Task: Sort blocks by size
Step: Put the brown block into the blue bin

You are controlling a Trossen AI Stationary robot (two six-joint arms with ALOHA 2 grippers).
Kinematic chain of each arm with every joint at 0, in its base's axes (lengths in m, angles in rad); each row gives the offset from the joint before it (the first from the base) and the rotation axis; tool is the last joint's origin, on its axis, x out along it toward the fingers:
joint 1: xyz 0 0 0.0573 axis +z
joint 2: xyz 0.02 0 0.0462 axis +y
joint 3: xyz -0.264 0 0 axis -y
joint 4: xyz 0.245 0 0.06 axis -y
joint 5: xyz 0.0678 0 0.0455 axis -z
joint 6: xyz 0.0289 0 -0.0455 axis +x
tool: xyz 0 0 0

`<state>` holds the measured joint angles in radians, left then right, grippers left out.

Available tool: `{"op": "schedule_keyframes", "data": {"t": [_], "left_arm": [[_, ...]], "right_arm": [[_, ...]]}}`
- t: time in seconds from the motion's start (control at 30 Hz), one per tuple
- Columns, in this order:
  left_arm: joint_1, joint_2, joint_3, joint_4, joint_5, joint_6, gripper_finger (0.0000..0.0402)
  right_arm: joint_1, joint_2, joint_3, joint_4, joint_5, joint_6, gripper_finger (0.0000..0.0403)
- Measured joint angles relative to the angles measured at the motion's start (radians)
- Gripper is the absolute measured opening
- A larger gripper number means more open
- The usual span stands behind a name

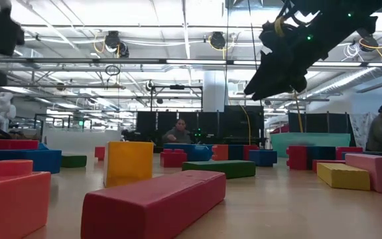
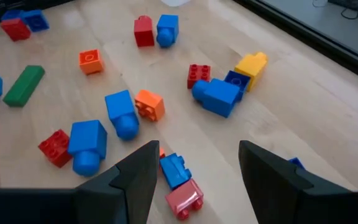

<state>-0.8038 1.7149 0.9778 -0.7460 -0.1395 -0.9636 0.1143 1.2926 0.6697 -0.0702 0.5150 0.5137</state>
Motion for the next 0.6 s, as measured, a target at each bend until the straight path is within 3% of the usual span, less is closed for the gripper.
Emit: {"op": "schedule_keyframes", "data": {"t": [0.2,0.47,0.6], "left_arm": [[0.026,-0.006,-0.061,0.077,0.06,-0.018,0.0222],[0.056,-0.005,-0.066,0.08,0.08,0.023,0.0114],[0.072,-0.004,-0.066,0.08,0.089,0.03,0.0108]], "right_arm": [[0.0,0.0,0.0,-0.001,0.0,-0.01,0.0205],[-0.001,0.0,0.0,-0.037,-0.072,-0.01,0.0205],[-0.001,0.0,0.0,-0.095,-0.077,-0.009,0.0205]]}}
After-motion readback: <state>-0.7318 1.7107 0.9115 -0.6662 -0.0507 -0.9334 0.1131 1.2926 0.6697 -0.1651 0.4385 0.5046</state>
